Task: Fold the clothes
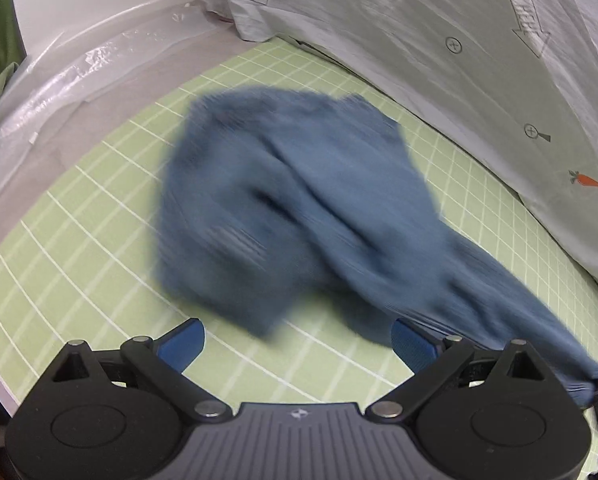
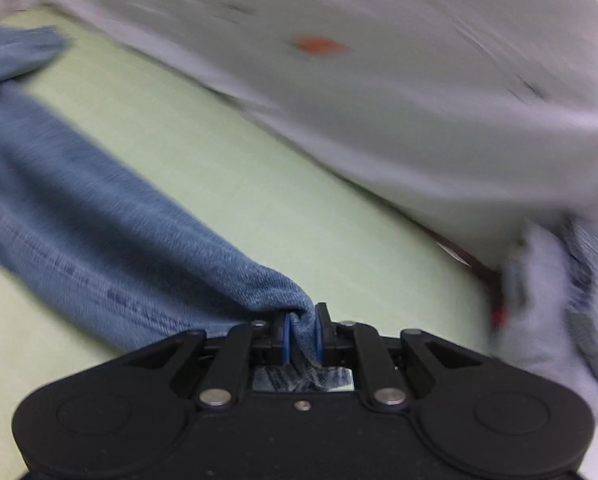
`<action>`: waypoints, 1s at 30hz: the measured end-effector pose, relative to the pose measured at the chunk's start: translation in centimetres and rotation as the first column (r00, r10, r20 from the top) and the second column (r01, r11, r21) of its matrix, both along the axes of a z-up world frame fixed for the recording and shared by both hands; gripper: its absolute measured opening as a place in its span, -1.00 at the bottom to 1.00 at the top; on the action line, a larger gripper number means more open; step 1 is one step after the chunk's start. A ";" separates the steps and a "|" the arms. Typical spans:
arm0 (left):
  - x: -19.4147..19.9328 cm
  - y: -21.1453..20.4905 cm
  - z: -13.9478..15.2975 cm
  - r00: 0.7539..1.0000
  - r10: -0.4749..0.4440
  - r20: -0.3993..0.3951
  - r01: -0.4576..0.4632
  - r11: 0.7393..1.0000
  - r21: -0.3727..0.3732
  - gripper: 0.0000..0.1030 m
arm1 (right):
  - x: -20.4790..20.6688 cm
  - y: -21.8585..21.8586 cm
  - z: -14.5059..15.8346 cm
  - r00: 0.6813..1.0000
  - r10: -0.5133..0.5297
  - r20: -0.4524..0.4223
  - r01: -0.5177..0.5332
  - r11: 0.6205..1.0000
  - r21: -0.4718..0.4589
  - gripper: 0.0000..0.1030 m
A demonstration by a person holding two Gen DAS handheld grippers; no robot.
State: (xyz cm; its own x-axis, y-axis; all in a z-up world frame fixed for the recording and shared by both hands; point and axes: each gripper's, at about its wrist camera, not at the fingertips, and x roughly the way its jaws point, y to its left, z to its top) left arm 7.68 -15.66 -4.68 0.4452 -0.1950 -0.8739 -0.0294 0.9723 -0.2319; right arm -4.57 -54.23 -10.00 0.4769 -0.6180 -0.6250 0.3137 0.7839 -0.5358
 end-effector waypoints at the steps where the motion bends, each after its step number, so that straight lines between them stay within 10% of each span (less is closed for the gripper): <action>1: -0.1 -0.5 0.1 1.000 -0.007 0.002 0.007 1.000 0.001 0.91 | 0.3 -2.6 0.1 0.998 -0.064 -0.005 0.064 0.998 0.006 -0.74; 3: -0.1 -1.2 0.2 1.000 -0.025 0.006 0.025 0.999 0.022 0.93 | 0.9 -7.1 0.7 0.983 -0.181 -0.032 0.182 0.983 0.039 -0.60; 9: 2.3 -2.3 -1.2 0.998 -0.047 -0.043 0.050 0.996 0.071 0.93 | 2.0 -6.6 2.1 0.958 -0.255 0.132 0.224 0.951 0.211 0.95; 17: 5.9 -3.2 -3.6 0.986 -0.136 -0.099 0.148 0.981 0.123 0.93 | 10.5 3.5 -1.2 0.971 -0.138 0.196 -0.014 0.783 0.622 0.95; 23: 6.7 -2.2 -4.2 0.985 -0.137 -0.107 0.147 0.985 0.091 0.93 | 16.7 6.3 -4.0 0.976 -0.161 0.145 -0.012 0.628 0.778 0.66; 25: 6.7 -1.9 -4.0 0.986 -0.136 -0.096 0.144 0.986 0.081 0.93 | 16.6 6.5 -3.8 0.973 -0.149 0.174 -0.056 0.581 0.812 -0.38; 30: 5.5 -1.7 -2.6 0.987 -0.148 -0.063 0.152 0.987 0.058 0.93 | 12.5 9.2 1.0 0.945 -0.005 0.328 -0.222 0.727 0.650 -0.84</action>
